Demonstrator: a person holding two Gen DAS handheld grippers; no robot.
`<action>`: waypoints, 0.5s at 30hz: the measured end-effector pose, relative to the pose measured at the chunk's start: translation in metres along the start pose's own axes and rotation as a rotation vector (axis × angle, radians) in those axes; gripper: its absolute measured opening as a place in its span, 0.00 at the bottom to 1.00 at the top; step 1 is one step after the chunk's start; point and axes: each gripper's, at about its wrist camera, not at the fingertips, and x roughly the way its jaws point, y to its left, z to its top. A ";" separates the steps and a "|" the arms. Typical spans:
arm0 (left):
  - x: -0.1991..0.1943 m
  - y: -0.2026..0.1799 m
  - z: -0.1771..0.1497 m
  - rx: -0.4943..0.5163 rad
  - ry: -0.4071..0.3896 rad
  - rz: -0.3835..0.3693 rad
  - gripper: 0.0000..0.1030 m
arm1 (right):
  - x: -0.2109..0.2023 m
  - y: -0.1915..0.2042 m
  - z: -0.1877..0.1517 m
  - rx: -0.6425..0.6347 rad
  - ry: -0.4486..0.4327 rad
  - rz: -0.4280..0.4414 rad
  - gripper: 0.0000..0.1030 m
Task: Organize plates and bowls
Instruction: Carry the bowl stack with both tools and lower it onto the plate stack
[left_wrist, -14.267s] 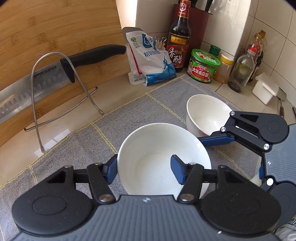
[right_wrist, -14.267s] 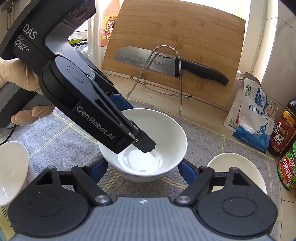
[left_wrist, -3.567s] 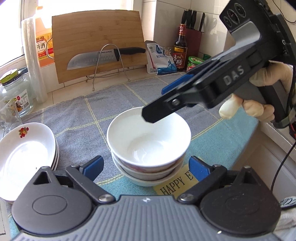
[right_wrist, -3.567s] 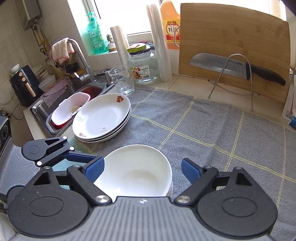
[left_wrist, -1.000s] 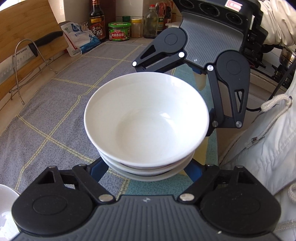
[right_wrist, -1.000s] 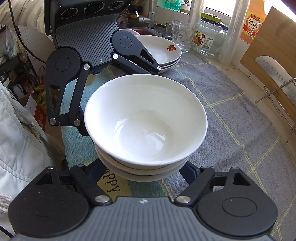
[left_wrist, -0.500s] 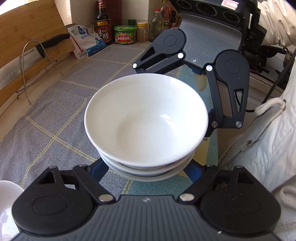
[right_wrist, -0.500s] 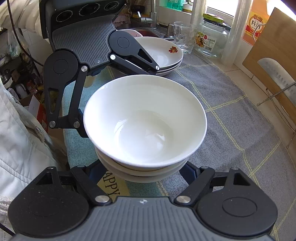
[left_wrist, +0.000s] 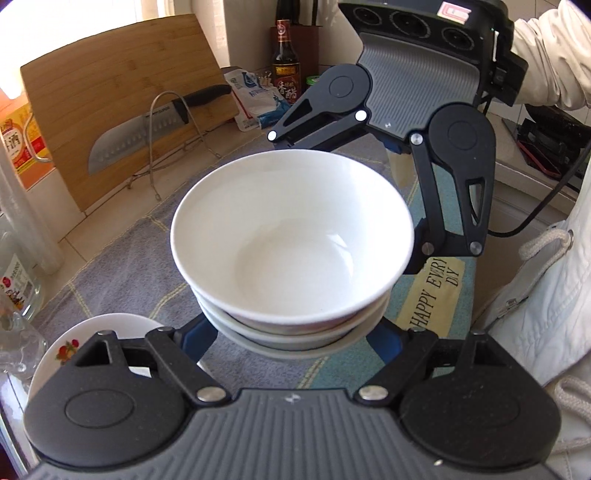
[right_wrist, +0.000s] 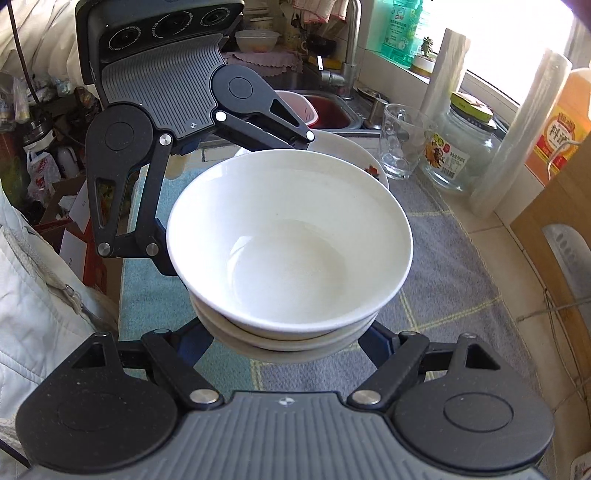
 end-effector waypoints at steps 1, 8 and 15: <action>-0.005 0.004 -0.003 -0.009 -0.001 0.016 0.84 | 0.004 -0.002 0.006 -0.013 -0.004 0.005 0.85; -0.028 0.035 -0.023 -0.067 0.004 0.130 0.84 | 0.035 -0.017 0.052 -0.110 -0.029 0.039 0.85; -0.039 0.067 -0.045 -0.117 0.023 0.210 0.84 | 0.071 -0.028 0.083 -0.131 -0.042 0.063 0.85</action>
